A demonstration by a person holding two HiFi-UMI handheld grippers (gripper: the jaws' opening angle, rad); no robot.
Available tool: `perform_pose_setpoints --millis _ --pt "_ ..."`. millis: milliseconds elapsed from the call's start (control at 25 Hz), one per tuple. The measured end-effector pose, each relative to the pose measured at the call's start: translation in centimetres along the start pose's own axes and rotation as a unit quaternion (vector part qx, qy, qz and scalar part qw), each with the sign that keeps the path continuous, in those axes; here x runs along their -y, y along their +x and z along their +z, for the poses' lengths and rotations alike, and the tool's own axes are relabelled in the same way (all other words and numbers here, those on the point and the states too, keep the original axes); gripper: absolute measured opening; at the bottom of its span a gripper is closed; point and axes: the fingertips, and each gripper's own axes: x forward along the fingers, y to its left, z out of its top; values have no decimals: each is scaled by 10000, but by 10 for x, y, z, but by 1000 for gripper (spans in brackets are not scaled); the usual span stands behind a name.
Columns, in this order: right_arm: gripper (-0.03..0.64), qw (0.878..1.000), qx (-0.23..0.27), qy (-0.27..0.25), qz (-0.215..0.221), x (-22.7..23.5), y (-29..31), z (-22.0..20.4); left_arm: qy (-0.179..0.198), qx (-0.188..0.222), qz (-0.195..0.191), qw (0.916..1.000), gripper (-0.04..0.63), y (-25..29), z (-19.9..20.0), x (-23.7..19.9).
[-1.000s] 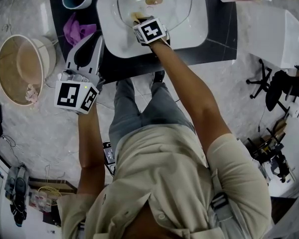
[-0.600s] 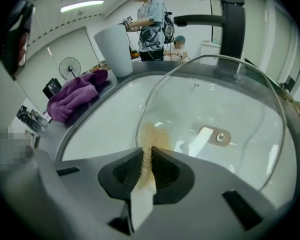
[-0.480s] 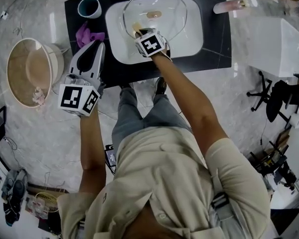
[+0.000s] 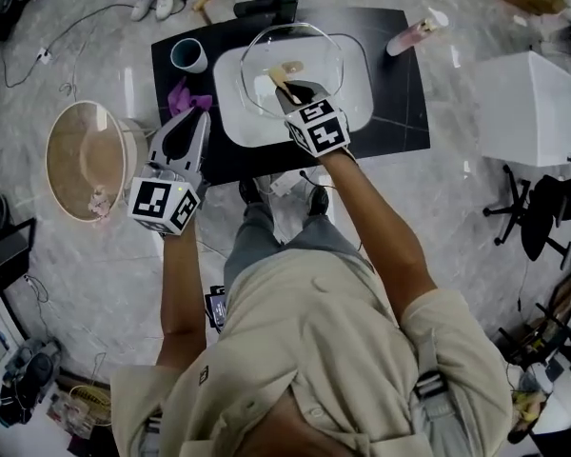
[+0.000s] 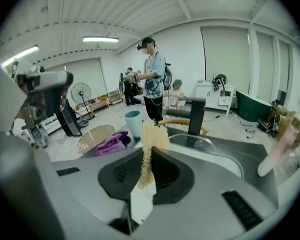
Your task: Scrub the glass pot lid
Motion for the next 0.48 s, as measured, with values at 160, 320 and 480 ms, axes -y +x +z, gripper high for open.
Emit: perform_pose_setpoints --millis 160,320,480 --pt "43 9970 746 -189 -57 1 -75 44 140 91 -27 9999 26 -12 21 24" --pt "43 9891 1384 -503 -23 -2 -146 81 322 189 -27 9993 26 -27 42 49" --pt "43 9783 1958 -665 -112 -2 -216 111 520 296 -71 9982 25 -42 57 73"
